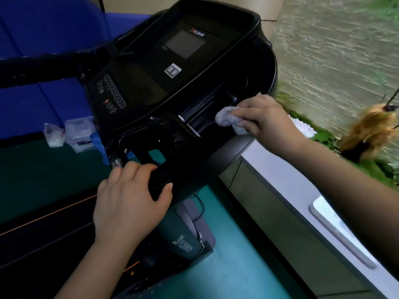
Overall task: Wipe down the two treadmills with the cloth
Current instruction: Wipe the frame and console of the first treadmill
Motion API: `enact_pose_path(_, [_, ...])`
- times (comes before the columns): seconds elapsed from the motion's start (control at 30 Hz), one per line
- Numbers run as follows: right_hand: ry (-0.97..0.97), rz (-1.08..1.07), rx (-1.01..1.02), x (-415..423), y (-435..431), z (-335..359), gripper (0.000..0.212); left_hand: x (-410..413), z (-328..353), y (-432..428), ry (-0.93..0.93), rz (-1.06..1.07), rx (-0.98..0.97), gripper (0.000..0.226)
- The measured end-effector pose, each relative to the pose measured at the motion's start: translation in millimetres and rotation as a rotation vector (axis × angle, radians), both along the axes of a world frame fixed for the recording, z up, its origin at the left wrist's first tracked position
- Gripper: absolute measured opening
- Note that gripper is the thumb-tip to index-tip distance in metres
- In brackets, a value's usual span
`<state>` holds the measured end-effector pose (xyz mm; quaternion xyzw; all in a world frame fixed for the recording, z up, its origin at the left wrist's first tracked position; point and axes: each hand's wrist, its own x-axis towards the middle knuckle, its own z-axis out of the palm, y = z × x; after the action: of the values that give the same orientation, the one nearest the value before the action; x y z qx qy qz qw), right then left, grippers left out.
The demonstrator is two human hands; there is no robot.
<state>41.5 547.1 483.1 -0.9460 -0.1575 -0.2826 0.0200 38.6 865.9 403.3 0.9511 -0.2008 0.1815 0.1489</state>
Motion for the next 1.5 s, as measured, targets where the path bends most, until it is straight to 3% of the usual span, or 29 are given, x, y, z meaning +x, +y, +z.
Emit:
enact_pose_path(0.23, [0.115,0.191,0.060,-6.5,80.8,-36.9,0.051,-1.3,0.1,1.3,0.003,0.000,-0.003,0.057])
enact_pose_path(0.4, [0.226,0.273,-0.052,1.7,84.7,-28.9,0.036,-0.6,-2.3,3.7,-0.020,-0.021,-0.030,0.056])
enact_pose_path(0.53, [0.353,0.363,-0.157,38.5,82.3,-16.4,0.038,0.8,-2.0,3.4,-0.024,-0.022,-0.039,0.055])
enact_pose_path(0.7, [0.424,0.304,-0.208,103.9,91.5,-11.9,0.031,2.3,-2.8,3.9,-0.022,-0.011,-0.030,0.054])
enact_pose_path(1.0, [0.533,0.182,-0.107,179.9,115.2,-8.2,0.025,2.8,-3.4,3.3,-0.014,0.003,-0.039,0.053])
enact_pose_path(1.17, [0.561,0.147,-0.145,161.6,106.5,0.0,0.026,1.3,-2.6,2.9,-0.017,0.007,-0.044,0.052])
enact_pose_path(1.3, [0.567,0.242,-0.214,108.7,91.1,11.9,0.026,1.0,-2.1,2.5,-0.011,0.006,-0.039,0.053])
enact_pose_path(1.5, [0.582,0.308,-0.113,22.2,75.5,9.1,0.028,1.7,-3.1,2.4,-0.016,0.003,-0.038,0.053])
